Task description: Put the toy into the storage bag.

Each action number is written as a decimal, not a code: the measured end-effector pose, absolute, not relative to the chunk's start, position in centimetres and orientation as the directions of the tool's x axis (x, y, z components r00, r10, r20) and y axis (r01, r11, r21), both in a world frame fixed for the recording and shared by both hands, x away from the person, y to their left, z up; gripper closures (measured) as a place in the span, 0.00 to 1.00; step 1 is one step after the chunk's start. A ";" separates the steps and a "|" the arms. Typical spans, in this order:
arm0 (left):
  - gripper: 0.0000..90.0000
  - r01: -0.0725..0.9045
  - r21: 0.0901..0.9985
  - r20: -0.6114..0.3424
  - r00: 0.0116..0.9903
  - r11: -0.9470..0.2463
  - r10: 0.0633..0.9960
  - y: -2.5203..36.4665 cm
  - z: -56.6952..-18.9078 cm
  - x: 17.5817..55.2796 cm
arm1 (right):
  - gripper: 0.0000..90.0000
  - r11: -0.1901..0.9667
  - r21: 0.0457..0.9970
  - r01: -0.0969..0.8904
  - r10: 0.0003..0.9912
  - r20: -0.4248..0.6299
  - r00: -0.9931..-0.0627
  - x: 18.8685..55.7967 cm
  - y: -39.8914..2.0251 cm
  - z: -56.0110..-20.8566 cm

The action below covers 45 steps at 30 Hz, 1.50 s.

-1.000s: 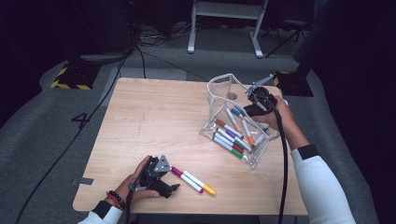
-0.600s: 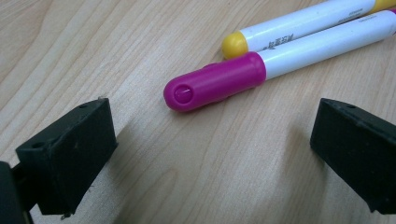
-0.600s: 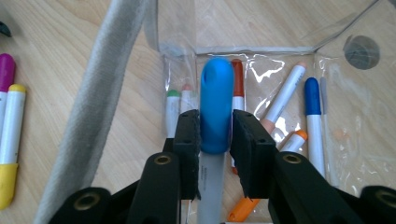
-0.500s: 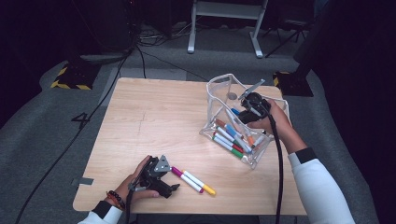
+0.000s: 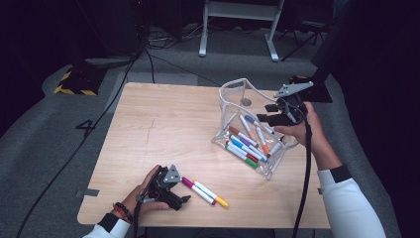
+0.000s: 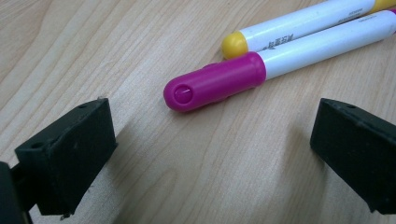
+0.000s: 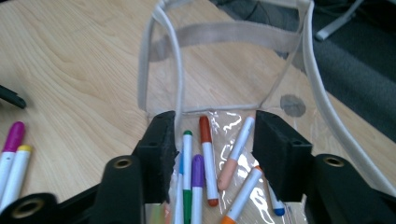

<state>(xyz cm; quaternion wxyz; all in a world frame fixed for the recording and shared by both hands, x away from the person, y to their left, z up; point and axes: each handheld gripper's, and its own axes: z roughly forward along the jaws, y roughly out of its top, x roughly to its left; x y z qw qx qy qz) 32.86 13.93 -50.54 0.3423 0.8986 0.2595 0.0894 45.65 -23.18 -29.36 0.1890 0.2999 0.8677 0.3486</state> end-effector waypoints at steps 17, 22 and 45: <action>0.00 0.405 0.662 -0.017 0.849 -0.631 0.527 13.9 -50.5 32.9 | 0.39 0.571 0.806 0.154 0.480 -0.176 -0.860 37.2 -20.9 -29.5; 0.00 0.406 0.661 -0.017 0.849 -0.631 0.528 13.9 -50.5 32.9 | 0.39 0.576 0.808 0.126 0.431 -0.168 -0.887 35.4 -20.2 -30.8; 0.00 0.409 0.661 -0.016 0.846 -0.629 0.533 13.9 -50.5 32.8 | 0.43 0.713 0.679 0.173 0.253 -0.020 -0.967 33.9 -13.5 -45.7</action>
